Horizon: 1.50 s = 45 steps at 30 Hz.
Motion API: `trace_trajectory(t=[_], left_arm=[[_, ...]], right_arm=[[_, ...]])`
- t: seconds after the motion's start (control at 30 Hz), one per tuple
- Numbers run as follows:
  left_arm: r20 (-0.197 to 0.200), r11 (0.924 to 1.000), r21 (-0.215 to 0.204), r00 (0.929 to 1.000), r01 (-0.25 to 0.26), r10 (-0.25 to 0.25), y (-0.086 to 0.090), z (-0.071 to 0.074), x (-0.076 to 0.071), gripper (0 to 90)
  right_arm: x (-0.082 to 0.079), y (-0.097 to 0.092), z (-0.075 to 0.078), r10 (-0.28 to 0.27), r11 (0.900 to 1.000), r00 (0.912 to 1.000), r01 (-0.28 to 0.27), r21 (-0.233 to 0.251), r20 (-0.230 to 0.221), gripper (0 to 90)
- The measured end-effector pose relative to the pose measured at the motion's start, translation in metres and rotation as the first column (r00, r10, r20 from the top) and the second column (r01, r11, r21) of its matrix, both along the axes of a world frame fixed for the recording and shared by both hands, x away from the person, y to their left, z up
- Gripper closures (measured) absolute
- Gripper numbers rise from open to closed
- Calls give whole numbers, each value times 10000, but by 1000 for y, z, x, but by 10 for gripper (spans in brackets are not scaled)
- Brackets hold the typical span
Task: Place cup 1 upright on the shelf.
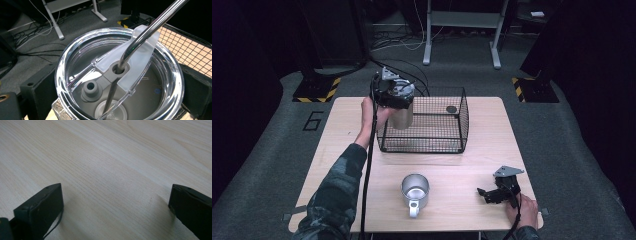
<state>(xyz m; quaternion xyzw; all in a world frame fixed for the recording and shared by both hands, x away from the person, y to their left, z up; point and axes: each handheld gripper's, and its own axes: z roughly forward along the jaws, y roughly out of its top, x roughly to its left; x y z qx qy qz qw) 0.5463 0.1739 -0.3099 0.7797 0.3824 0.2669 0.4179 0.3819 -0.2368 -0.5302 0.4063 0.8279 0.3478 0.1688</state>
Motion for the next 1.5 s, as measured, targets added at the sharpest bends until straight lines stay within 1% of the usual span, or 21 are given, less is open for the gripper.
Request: trace_trajectory(t=[0.07,0.13,0.27,0.37,0.57,0.63,0.7,0.77,0.8,0.87,0.9,0.93,1.07,1.1,1.13,1.17,1.2,1.3,1.33,1.43,1.5], left_arm=[[-34,10000,-10,10000,-68,68,-1,-2,2,41],[-57,9999,90,9999,-98,98,-1,-4,5,41],[-151,9998,7,9997,-194,194,-3,-8,9,41],[-185,9997,118,9996,-233,235,-4,-11,13,41],[-322,9994,140,9990,-313,317,-8,-18,18,41],[-381,9993,207,9988,-313,321,-9,-20,20,41],[-397,9992,161,9985,-377,383,-10,-22,21,41],[-410,9991,169,9984,-376,383,-12,-23,22,41],[-448,9991,308,9985,-305,319,-12,-23,22,41],[-441,9990,304,9984,-330,344,-13,-25,23,41],[-501,9990,327,9982,-308,325,-14,-25,24,41],[-463,9990,297,9983,-333,347,-14,-26,24,40],[-559,9984,493,9979,-286,313,-15,-27,27,40],[-562,9985,434,9978,-330,354,-16,-28,27,41],[-617,9984,467,9975,-317,345,-15,-29,28,40],[-576,9984,432,9976,-352,377,-16,-30,29,40],[-661,9984,466,9972,-330,360,-16,-30,29,41],[-679,9984,441,9970,-354,383,-17,-33,31,40],[-754,9984,467,9965,-332,367,-18,-33,31,40],[-750,9984,441,9964,-351,383,-20,-35,32,40],[-773,9982,504,9964,-319,358,-20,-35,33,40]], right_arm=[[0,0,0,-20,10000,10000,20,9,-11,0],[0,0,0,-33,10000,10000,33,17,-27,0],[0,0,0,-7,10000,10000,7,6,-1,0],[0,0,0,-2,10000,10000,2,0,1,0],[0,0,0,-17,10000,10000,17,9,1,0],[0,0,0,-18,10000,10000,18,10,0,0],[0,0,0,-17,10000,10000,17,8,2,0],[0,0,0,-31,10000,10000,31,14,-12,0],[0,0,0,-6,10000,10000,6,-2,6,0],[0,0,0,-25,10000,10000,25,13,-6,0],[0,0,0,-15,10000,10000,15,1,5,0],[0,0,0,8,10000,10000,-7,12,-41,0],[0,0,0,31,10000,10000,-31,-3,-1,0],[0,0,0,30,10000,10000,-30,-2,-6,0],[0,0,0,30,10000,10000,-30,0,-5,0],[0,0,0,34,10000,10000,-34,-6,-1,0],[0,0,0,34,10000,10000,-34,-9,-1,0],[0,0,0,-5,10000,10000,5,-6,6,0],[0,0,0,10,10000,10000,-10,-13,36,0],[0,0,0,12,10000,10000,-12,-17,41,0],[0,0,0,10,10000,10000,-10,-16,37,0]])
